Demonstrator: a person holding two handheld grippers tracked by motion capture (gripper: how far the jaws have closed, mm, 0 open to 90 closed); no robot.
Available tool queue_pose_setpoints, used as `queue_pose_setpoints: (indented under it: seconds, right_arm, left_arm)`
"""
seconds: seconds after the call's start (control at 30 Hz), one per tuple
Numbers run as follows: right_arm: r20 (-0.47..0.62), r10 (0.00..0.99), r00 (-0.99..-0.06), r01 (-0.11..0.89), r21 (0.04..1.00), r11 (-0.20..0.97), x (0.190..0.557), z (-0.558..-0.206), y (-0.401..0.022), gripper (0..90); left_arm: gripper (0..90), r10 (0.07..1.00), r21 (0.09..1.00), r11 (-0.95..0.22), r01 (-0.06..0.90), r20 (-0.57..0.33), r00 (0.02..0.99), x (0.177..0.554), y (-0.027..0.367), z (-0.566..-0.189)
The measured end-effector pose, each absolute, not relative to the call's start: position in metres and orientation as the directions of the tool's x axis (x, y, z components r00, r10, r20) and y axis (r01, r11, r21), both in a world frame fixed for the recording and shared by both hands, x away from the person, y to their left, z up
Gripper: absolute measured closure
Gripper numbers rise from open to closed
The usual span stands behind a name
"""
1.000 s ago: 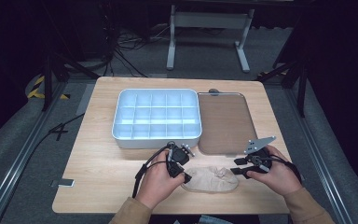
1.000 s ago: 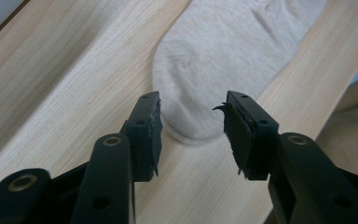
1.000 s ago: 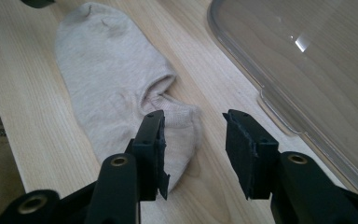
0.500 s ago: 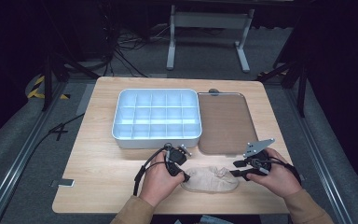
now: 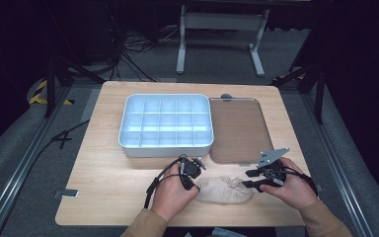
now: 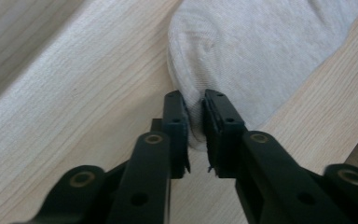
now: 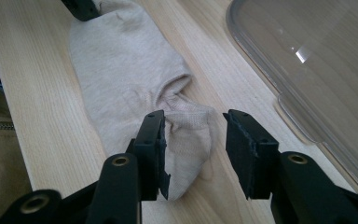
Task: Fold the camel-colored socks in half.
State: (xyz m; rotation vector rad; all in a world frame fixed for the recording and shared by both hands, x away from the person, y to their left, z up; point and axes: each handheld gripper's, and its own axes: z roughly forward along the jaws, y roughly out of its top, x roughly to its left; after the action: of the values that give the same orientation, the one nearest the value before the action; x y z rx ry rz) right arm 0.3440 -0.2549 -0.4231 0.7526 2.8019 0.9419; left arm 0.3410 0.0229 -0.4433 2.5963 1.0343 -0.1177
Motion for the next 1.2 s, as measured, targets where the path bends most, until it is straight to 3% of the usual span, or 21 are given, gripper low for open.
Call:
queue_pose_setpoints:
  seconds: [0.1, 0.2, 0.23, 0.33, 0.7, 1.2]
  right_arm:
    - [0.073, 0.473, -0.878, 0.422, 0.584, 0.693, 0.343, -0.424, -0.253, 59.1]
    - [0.073, 0.46, -0.885, 0.414, 0.577, 0.704, 0.342, -0.425, -0.25, 66.9]
    - [0.055, 0.452, -0.89, 0.398, 0.578, 0.712, 0.34, -0.424, -0.249, 79.9]
    - [0.042, 0.44, -0.897, 0.374, 0.601, 0.706, 0.337, -0.424, -0.244, 88.7]
    - [0.093, 0.387, -0.917, 0.341, 0.688, 0.641, 0.324, -0.443, -0.205, 89.4]
    - [0.078, 0.371, -0.925, 0.331, 0.646, 0.688, 0.325, -0.465, -0.188, 88.9]
  left_arm:
    - [84.6, 0.657, 0.283, -0.673, 0.684, -0.196, 0.728, 0.34, 0.022, -0.442]
    - [84.5, 0.653, 0.276, -0.678, 0.681, -0.198, 0.731, 0.34, 0.024, -0.44]
    - [84.5, 0.653, 0.284, -0.679, 0.677, -0.19, 0.734, 0.34, 0.025, -0.438]
    - [84.5, 0.649, 0.282, -0.681, 0.675, -0.194, 0.736, 0.34, 0.028, -0.434]
    - [84.1, 0.646, 0.292, -0.677, 0.676, -0.203, 0.736, 0.335, 0.032, -0.423]
    - [84.2, 0.632, 0.309, -0.677, 0.668, -0.219, 0.743, 0.332, 0.034, -0.413]
